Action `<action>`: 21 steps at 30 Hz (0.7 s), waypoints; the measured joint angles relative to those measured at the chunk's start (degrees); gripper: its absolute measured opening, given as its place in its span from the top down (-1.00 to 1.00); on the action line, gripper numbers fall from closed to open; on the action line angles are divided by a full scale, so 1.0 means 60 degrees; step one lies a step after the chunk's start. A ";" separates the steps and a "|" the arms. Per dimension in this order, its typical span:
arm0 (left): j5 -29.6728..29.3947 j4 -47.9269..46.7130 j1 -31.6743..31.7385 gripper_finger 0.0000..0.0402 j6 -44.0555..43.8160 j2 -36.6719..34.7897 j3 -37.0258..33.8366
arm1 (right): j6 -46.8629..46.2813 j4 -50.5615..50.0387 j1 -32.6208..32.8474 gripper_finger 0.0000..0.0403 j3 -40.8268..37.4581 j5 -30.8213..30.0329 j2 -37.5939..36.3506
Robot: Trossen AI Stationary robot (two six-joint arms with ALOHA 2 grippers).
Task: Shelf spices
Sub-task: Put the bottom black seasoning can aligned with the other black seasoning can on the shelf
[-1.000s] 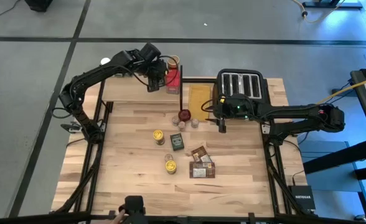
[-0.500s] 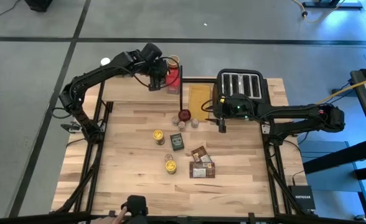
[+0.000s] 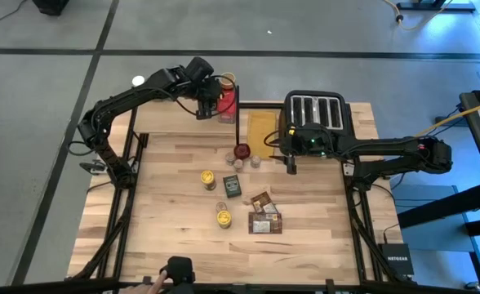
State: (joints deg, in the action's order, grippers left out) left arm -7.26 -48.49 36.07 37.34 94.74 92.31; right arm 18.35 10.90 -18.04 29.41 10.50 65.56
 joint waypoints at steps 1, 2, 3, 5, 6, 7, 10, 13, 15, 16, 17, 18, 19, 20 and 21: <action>-0.0020 0.0001 -0.0002 0.14 0.0000 0.0000 0.0000 | 0.0000 0.0000 0.0000 -0.20 0.0000 0.0000 0.0000; -0.0062 0.0004 -0.0011 0.14 -0.0004 0.0000 0.0000 | -0.0003 0.0000 0.0000 -0.20 0.0000 0.0000 0.0000; -0.0105 0.0007 -0.0018 0.14 -0.0002 0.0000 0.0000 | -0.0003 0.0003 0.0000 -0.20 0.0000 0.0000 0.0000; -0.0136 -0.0011 -0.0018 0.14 0.0009 -0.0009 0.0000 | -0.0003 0.0001 0.0000 -0.20 0.0000 0.0000 0.0000; -0.0136 -0.0022 -0.0023 0.13 0.0010 -0.0020 0.0000 | -0.0003 0.0003 0.0000 -0.20 0.0000 0.0001 0.0000; -0.0139 -0.0025 -0.0025 0.12 0.0007 -0.0045 0.0000 | -0.0003 0.0003 0.0000 -0.20 0.0000 0.0000 0.0000; -0.0143 0.0047 -0.0054 0.04 0.0062 -0.0134 0.0000 | -0.0003 0.0004 0.0000 -0.20 0.0000 0.0000 0.0000; -0.0163 0.0216 -0.0089 -0.03 0.0048 -0.0269 0.0000 | -0.0003 0.0004 0.0000 -0.20 0.0000 0.0004 0.0000; -0.0303 0.0236 -0.0171 -0.06 -0.0009 -0.0411 0.0000 | -0.0003 0.0004 0.0000 -0.20 0.0000 0.0000 0.0000; -0.0478 0.0181 -0.0213 -0.07 -0.0129 -0.0510 0.0000 | -0.0003 0.0004 0.0000 -0.20 0.0000 0.0000 0.0000; -0.0693 0.0061 -0.0266 -0.07 -0.0245 -0.0639 0.0000 | -0.0006 0.0004 0.0001 -0.20 0.0000 0.0001 0.0000; -0.0871 -0.0125 -0.0315 -0.07 -0.0397 -0.0782 0.0001 | -0.0003 0.0004 0.0000 -0.20 0.0000 0.0002 0.0000; -0.0999 -0.0370 -0.0356 -0.07 -0.0527 -0.0927 0.0004 | -0.0003 0.0004 0.0000 -0.20 0.0000 0.0000 0.0000; -0.1084 -0.0620 -0.0394 -0.06 -0.0705 -0.1055 0.0007 | -0.0003 0.0004 0.0000 -0.20 0.0000 0.0000 0.0000; -0.1118 -0.0897 -0.0418 -0.05 -0.0945 -0.1187 0.0007 | -0.0003 0.0004 0.0000 -0.20 0.0000 0.0003 0.0000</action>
State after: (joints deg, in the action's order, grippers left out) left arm -13.97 -53.87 33.57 31.67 87.62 92.36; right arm 18.33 10.92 -18.04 29.41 10.52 65.56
